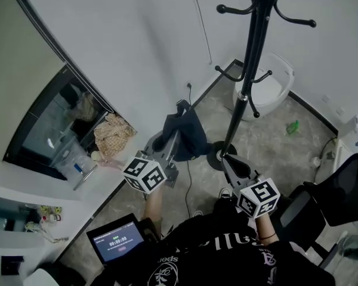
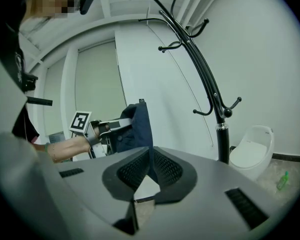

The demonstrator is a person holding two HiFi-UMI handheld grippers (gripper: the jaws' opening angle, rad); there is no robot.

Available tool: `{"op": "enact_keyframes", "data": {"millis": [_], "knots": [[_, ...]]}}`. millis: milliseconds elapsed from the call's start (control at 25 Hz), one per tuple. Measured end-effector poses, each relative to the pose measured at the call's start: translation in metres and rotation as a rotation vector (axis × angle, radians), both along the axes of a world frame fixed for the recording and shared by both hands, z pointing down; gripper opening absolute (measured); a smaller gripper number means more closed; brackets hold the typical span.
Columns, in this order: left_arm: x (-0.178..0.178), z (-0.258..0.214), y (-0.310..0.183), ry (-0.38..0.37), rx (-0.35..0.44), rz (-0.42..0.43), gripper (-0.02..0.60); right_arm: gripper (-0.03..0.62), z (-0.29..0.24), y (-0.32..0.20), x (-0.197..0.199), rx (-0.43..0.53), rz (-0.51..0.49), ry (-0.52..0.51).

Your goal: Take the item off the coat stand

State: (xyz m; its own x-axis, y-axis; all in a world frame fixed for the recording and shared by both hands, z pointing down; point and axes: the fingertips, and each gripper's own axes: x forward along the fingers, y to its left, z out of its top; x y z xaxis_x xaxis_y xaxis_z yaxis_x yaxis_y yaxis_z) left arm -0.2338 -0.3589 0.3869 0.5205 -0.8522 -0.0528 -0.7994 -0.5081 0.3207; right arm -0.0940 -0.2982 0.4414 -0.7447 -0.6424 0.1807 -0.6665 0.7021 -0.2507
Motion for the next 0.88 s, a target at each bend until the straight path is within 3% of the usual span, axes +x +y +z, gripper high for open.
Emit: {"op": "enact_keyframes", "data": {"millis": [480, 680, 880], "knots": [[-0.009, 0.075, 0.120, 0.057, -0.141, 0.083, 0.009, 0.035, 0.027, 0.117, -0.042, -0.064, 0.036, -0.004], [0.010, 0.093, 0.158, 0.066, -0.180, 0.144, 0.009, 0.035, 0.032, 0.154, -0.035, -0.101, 0.068, 0.009], [0.040, 0.103, 0.189, 0.063, -0.207, 0.186, 0.009, 0.035, 0.031, 0.171, -0.008, -0.080, 0.120, -0.029]]}}
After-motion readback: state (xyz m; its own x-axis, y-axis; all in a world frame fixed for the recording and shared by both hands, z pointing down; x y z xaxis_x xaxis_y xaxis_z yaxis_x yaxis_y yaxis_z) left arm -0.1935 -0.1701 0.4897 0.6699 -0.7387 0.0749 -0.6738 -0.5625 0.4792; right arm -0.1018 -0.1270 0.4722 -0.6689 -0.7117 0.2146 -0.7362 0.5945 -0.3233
